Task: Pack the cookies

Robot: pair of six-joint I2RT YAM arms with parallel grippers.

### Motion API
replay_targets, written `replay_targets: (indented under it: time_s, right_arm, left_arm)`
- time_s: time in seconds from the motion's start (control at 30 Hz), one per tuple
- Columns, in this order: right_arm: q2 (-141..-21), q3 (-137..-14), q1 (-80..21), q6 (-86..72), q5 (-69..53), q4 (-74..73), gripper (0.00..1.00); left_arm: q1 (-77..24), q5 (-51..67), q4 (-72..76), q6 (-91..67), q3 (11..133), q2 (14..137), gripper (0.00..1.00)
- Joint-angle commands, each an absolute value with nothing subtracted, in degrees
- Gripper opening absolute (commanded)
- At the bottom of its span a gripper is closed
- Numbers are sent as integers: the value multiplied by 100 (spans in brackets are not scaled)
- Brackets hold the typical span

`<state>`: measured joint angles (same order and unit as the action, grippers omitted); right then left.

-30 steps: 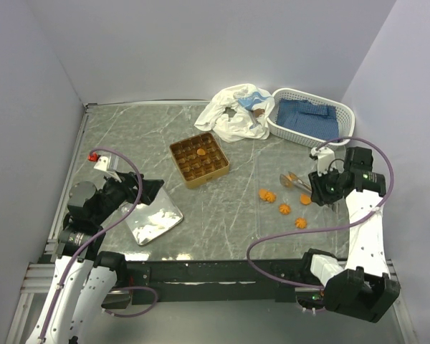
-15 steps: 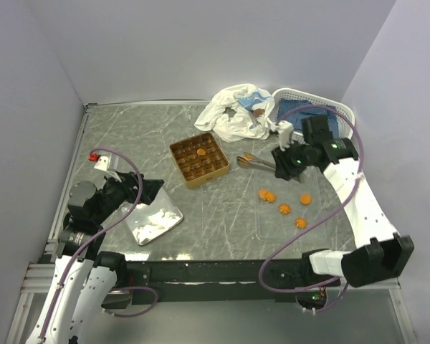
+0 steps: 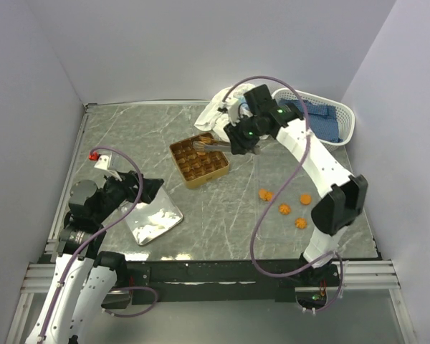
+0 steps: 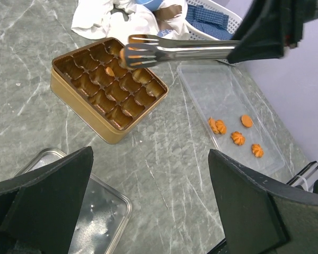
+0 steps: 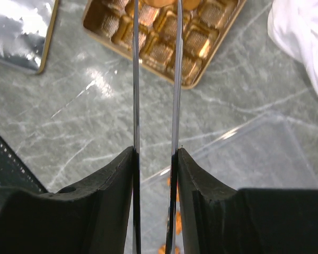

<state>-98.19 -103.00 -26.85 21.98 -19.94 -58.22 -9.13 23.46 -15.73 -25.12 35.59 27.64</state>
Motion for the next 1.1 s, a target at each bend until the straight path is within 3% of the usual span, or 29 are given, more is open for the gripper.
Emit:
replay_targets:
  time_s: [0.0, 0.17, 1.07]
  right_arm:
    - [-10282, -11099, -2865, 2109, -1855, -5932, 36]
    - [-10862, -11706, -3014, 2100, -1775, -6143, 37]
    - [-11707, -12384, -3270, 2065, -1503, -6319, 46]
  left_arm:
    - [-870, 2294, -1354, -2426, 3560, 2769, 96]
    - [-870, 2294, -1345, -2434, 3560, 2742, 97]
    - [-861, 2312, -1354, -2435, 3560, 2654, 97]
